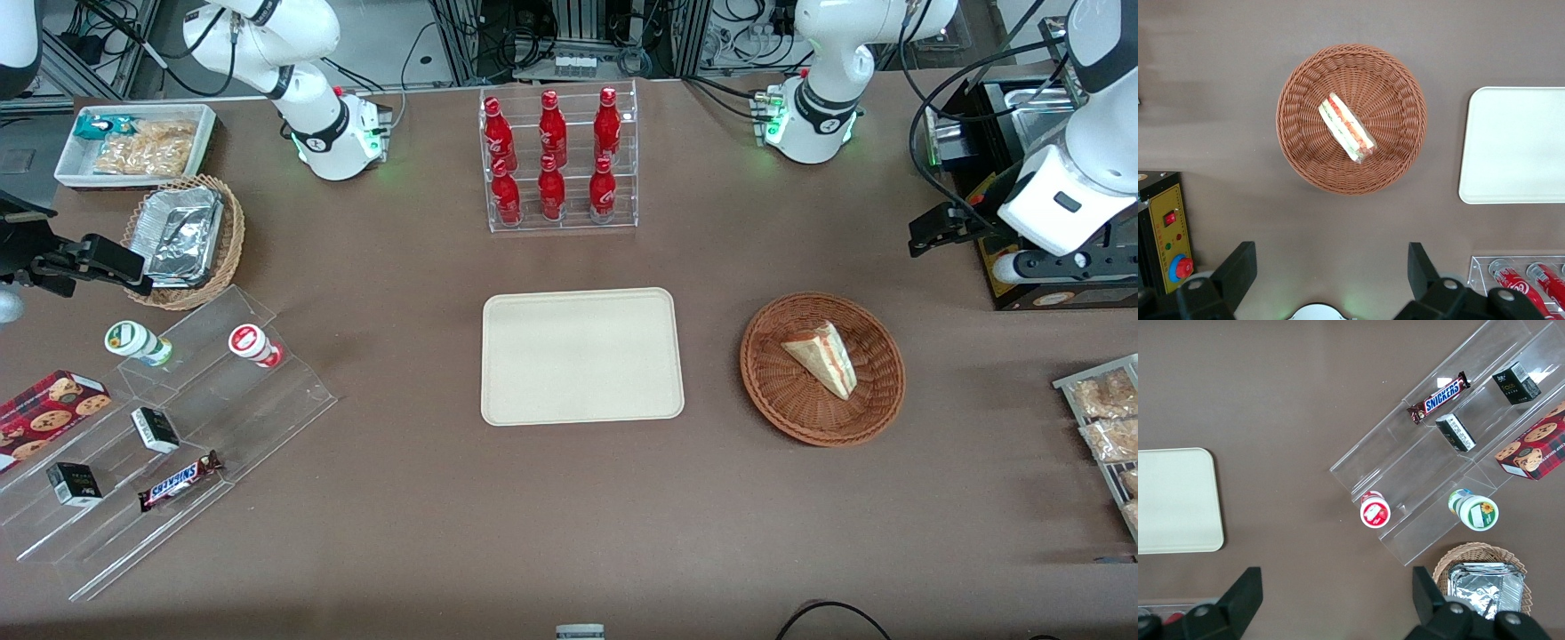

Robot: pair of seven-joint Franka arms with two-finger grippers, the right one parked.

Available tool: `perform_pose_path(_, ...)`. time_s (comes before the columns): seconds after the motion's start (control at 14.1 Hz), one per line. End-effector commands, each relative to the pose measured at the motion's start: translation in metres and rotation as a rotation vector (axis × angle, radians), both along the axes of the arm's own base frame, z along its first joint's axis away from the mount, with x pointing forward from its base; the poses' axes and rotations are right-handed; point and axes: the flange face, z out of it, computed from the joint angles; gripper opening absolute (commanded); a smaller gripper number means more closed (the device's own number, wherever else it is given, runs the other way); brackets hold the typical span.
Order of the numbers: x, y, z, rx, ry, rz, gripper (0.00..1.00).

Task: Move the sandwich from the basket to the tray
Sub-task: 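Move the left gripper over the wrapped sandwich in the wicker basket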

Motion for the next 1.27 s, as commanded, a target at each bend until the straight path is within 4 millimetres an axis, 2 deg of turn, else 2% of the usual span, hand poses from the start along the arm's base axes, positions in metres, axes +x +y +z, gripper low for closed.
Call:
perform_pose_path(0.0,0.001,0.000,0.000,-0.010,-0.020,-0.012,1.00)
perform_pose_path(0.14,0.000,-0.001,-0.011,-0.005,0.007,-0.017,1.00)
perform_pose_path(0.28,-0.002,0.000,-0.039,0.000,0.051,-0.014,1.00)
perform_pose_path(0.49,-0.002,0.000,-0.095,0.006,0.110,-0.010,1.00)
perform_pose_path(0.85,-0.007,-0.002,-0.194,0.002,0.013,-0.003,1.00)
perform_pose_path(0.99,-0.017,0.000,-0.226,0.002,-0.029,0.022,1.00)
perform_pose_path(1.2,-0.024,0.000,-0.255,0.009,-0.078,0.168,1.00)
